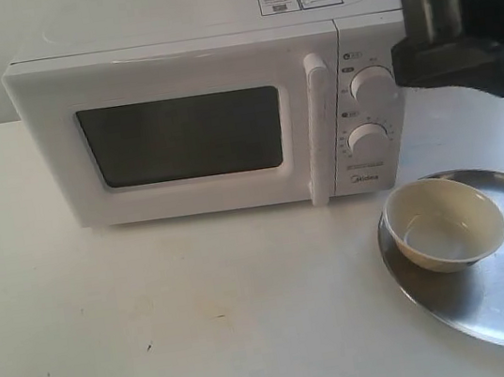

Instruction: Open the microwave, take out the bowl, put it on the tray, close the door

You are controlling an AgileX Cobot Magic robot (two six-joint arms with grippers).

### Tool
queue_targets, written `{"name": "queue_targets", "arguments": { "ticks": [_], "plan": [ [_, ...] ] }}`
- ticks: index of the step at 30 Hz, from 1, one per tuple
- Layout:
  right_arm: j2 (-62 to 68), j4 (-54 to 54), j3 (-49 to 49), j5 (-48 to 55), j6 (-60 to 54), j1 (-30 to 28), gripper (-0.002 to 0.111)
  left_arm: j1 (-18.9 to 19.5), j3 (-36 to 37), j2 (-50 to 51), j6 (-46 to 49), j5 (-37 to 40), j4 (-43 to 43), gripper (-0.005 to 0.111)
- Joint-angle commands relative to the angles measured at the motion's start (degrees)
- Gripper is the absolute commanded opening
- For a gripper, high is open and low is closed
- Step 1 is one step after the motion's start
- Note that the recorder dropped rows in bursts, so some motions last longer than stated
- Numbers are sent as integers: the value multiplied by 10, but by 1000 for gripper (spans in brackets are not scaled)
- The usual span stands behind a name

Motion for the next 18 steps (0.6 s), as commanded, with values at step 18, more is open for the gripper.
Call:
{"name": "queue_targets", "arguments": {
  "ticks": [18],
  "plan": [
    [-425, 278, 580, -377, -316, -223, 0, -2, 1, -2, -2, 0, -2, 0]
  ]
}}
